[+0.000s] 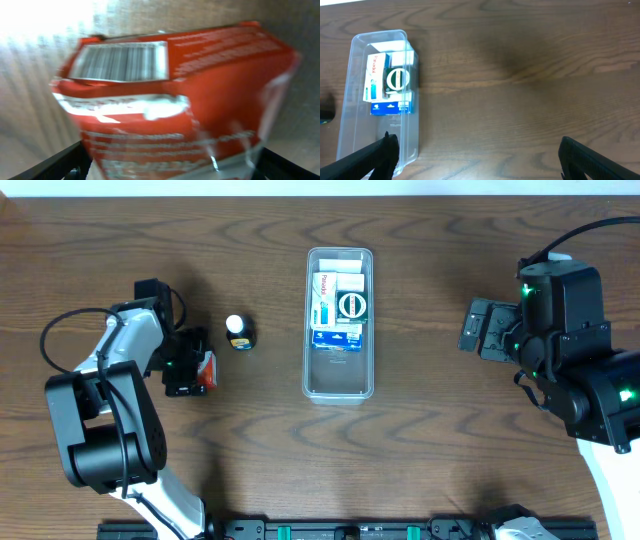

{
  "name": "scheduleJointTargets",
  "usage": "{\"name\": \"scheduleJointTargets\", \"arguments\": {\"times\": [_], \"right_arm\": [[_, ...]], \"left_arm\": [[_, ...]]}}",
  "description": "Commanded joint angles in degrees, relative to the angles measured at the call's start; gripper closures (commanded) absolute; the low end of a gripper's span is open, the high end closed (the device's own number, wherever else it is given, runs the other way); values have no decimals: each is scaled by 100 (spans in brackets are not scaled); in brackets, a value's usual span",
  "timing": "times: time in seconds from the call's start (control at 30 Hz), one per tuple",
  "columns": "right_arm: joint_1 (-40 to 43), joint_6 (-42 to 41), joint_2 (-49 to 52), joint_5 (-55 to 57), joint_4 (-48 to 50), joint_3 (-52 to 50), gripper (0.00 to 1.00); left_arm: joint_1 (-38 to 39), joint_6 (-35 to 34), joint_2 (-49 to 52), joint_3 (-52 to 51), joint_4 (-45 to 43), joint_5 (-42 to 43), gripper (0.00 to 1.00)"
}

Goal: Pack container
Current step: 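Lift the red box and carry it over the container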

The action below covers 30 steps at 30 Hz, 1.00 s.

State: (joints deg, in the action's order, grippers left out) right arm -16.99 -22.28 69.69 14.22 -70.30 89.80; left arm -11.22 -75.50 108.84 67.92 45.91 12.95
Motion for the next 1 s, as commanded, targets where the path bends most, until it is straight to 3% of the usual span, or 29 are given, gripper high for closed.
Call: {"name": "scheduleJointTargets", "arguments": {"times": [0.0,0.13,0.33,0.63,0.97], "right_arm": [[74,70,7,96,0,0,1],[76,70,7,96,0,0,1],[74,70,7,96,0,0,1],[74,70,7,96,0,0,1],[74,70,7,96,0,0,1]], "left_arm": [[-90,289,13,-22,92,-52,7],[-155,1054,11,-22,26,-52,19],[-199,2588,-22,90,33,-48,46],[-199,3635,-476,507,483,-48,47],[306,4929,-2194,1274,1567,-2,46]]}}
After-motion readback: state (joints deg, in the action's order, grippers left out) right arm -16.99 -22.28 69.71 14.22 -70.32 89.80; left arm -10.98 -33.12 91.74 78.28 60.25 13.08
